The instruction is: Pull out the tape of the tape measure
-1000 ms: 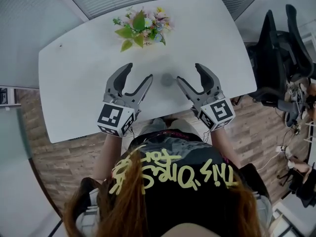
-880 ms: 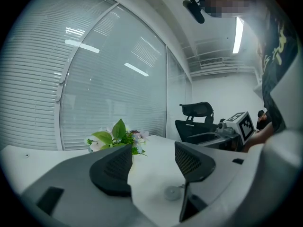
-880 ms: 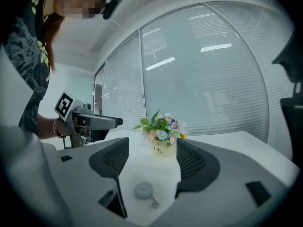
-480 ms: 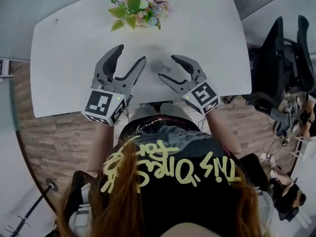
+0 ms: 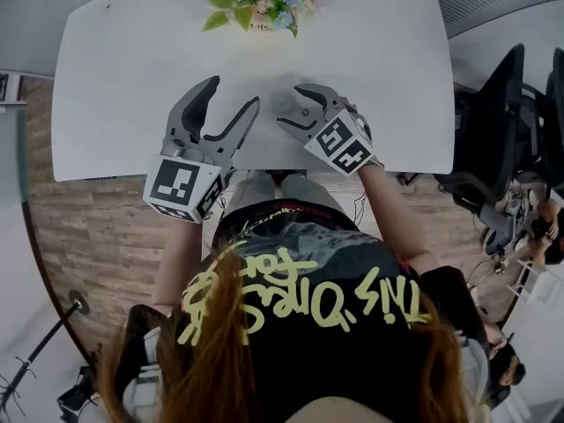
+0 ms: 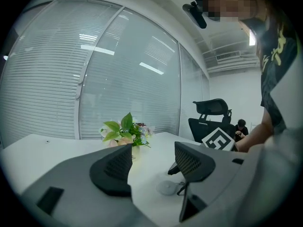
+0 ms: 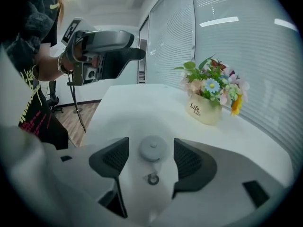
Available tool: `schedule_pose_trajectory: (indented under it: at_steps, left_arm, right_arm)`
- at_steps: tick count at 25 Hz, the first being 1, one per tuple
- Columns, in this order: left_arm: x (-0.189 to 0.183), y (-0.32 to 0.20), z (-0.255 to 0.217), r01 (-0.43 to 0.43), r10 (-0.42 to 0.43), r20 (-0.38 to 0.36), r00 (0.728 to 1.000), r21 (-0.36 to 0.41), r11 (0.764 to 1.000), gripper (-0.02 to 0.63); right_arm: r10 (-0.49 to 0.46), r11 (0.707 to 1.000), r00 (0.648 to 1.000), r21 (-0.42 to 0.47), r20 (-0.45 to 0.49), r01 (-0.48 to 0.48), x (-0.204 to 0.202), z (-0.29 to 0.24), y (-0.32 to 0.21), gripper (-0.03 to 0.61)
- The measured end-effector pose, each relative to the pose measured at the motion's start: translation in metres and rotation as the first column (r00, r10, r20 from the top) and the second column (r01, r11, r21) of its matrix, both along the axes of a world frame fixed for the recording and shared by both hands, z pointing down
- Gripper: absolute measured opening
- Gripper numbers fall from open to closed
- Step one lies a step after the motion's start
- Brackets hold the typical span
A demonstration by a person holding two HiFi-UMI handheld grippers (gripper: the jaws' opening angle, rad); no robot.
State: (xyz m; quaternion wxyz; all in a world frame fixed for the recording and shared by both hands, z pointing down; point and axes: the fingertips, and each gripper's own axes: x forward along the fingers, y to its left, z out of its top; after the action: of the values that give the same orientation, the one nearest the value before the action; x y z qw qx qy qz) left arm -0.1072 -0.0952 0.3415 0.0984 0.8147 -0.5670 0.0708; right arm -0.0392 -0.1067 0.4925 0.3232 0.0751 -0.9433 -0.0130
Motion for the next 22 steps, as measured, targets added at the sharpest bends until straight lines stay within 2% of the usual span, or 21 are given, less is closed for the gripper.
schedule_pose_trajectory:
  at_steps: [3,8,13,16,18,22]
  left_arm:
    - [0.0,0.002,0.002,0.006,-0.006,-0.003,1.0,-0.004,1.0,0.276]
    - [-0.001,0.003,0.005,0.007,-0.007,-0.026,1.0,-0.011,1.0,0.276]
    - [-0.003,0.003,0.007,0.001,-0.002,-0.022,1.0,-0.017,1.0,0.276]
    - [-0.006,0.003,0.009,0.002,-0.002,-0.027,1.0,-0.022,1.0,0.276]
    - [-0.006,0.001,0.01,-0.002,0.001,-0.027,1.0,-0.025,1.0,0.277]
    - [-0.006,-0.002,0.015,-0.014,0.013,-0.023,1.0,-0.041,0.999,0.276]
  right_arm:
    - [0.004,1.0,0.998,0.0,-0.057,-0.004,0.001,0.007,-0.003,0.299]
    - [0.009,1.0,0.999,-0.028,-0.047,-0.011,-0.008,0.013,-0.005,0.298]
    - [0.003,1.0,0.994,-0.021,-0.111,-0.005,-0.005,0.02,-0.006,0.281]
    - [0.002,0.998,0.994,-0.068,-0.112,-0.01,-0.005,0.025,-0.002,0.239]
    - [0.008,0.996,0.995,-0.09,-0.098,-0.017,-0.007,0.026,-0.001,0.235]
    - [-0.002,0.996,0.996,-0.092,-0.085,-0.006,-0.01,0.025,-0.002,0.215]
